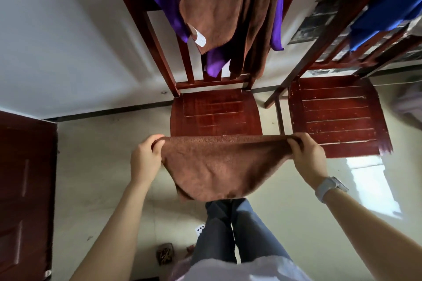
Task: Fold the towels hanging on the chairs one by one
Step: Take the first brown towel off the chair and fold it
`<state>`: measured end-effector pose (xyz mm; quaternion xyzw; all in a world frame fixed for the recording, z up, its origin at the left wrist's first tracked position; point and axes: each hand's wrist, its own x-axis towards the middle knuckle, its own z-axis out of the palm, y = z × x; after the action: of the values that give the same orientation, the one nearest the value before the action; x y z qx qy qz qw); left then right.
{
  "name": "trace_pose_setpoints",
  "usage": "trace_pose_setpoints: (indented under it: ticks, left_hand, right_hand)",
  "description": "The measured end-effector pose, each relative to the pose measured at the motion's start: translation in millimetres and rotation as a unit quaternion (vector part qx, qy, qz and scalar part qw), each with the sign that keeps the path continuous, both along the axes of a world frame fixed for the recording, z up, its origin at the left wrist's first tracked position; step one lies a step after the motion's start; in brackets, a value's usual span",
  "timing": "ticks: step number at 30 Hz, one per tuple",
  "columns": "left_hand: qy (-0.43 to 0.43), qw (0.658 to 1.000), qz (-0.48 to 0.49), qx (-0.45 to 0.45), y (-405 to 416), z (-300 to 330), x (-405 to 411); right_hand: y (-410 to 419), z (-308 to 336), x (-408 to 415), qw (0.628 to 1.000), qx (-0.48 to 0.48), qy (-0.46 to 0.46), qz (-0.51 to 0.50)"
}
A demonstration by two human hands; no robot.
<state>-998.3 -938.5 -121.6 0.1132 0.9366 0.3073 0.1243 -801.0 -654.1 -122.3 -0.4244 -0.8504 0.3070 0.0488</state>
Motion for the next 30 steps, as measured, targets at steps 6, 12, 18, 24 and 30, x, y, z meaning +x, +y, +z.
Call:
trace_pose_setpoints:
  ticks: [6,12,18,24,30]
  left_hand:
    - [0.015,0.999,0.019,-0.035,46,-80,-79]
    - [-0.004,0.996,0.084,0.010,82,-148,-135]
    - [-0.119,0.983,0.124,-0.056,51,-216,-82]
    - [-0.248,0.940,0.197,-0.127,9,-257,4]
    - [-0.243,0.937,0.201,-0.149,9,-271,27]
  right_hand:
    - [46,-63,-101,0.995,-0.042,0.030,-0.083]
    - [74,-126,-168,0.984,-0.104,0.063,-0.127]
    - [55,-200,-111,0.981,-0.149,-0.080,-0.098]
    - [16,-241,-54,0.943,-0.204,-0.257,-0.056]
    - [-8,-261,-40,0.944,-0.187,-0.258,-0.090]
